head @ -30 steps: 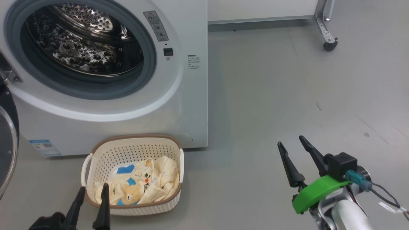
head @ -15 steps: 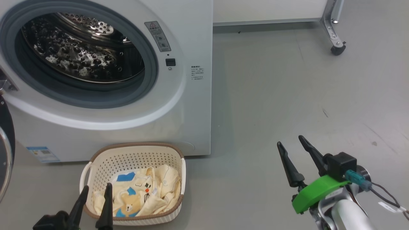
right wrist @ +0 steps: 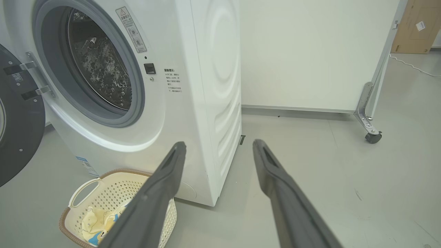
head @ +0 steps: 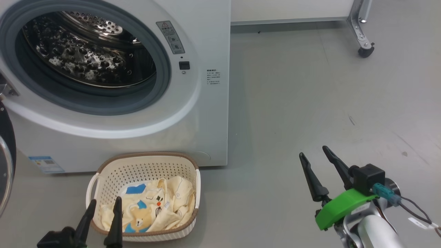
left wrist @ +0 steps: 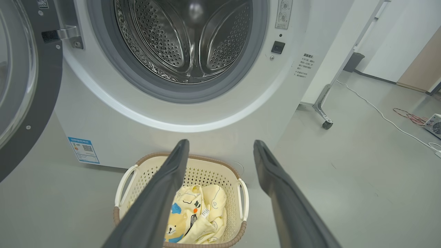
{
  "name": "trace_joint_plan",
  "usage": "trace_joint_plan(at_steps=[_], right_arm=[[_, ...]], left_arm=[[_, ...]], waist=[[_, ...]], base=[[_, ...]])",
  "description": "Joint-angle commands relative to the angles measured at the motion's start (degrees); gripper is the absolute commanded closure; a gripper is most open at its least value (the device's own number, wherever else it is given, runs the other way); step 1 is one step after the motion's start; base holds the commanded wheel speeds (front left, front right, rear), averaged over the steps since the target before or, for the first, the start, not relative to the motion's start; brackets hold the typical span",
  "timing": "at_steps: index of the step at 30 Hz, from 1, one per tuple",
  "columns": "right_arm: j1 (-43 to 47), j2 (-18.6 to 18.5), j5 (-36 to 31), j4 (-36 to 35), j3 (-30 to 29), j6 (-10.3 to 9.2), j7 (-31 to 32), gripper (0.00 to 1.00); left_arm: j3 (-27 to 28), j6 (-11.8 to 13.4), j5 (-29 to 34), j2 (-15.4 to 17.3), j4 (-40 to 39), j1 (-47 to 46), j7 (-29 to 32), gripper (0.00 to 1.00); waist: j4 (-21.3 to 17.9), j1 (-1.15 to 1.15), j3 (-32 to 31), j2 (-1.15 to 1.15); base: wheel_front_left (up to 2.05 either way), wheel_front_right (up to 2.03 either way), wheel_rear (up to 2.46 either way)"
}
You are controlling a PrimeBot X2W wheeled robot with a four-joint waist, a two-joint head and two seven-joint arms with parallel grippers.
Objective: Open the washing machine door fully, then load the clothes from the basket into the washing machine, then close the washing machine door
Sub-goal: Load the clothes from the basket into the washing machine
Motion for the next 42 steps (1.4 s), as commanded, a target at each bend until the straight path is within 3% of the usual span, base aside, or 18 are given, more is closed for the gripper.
trace_joint_plan(at_steps=[1, 24, 42], right_arm=[[-2.2, 0.2, -0.1, -1.8, 0.9, 0.00, -0.6, 0.00], [-2.7, 0.2, -0.6, -2.2, 0.5, 0.00, -0.6, 0.00], [-5.1, -0.1, -3.1, -2.8, -0.4, 0.00, -0.6, 0.00]], left_arm=[[2.5, -0.3, 0.7, 0.5, -1.5, -2.9, -0.8, 0.00], [3.3, -1.1, 2.3, -1.1, -1.3, -3.7, -0.8, 0.00], [1.5, -1.9, 3.4, -2.9, 3.1, -9.5, -0.8, 0.00]], waist=[[0.0, 0.00, 0.0, 0.00], [0.1, 0.00, 2.1, 0.00], [0.2, 0.00, 11.0, 0.00]], base=[[0.00, 0.00, 0.00], [0.00, 0.00, 0.00], [0.00, 0.00, 0.00]])
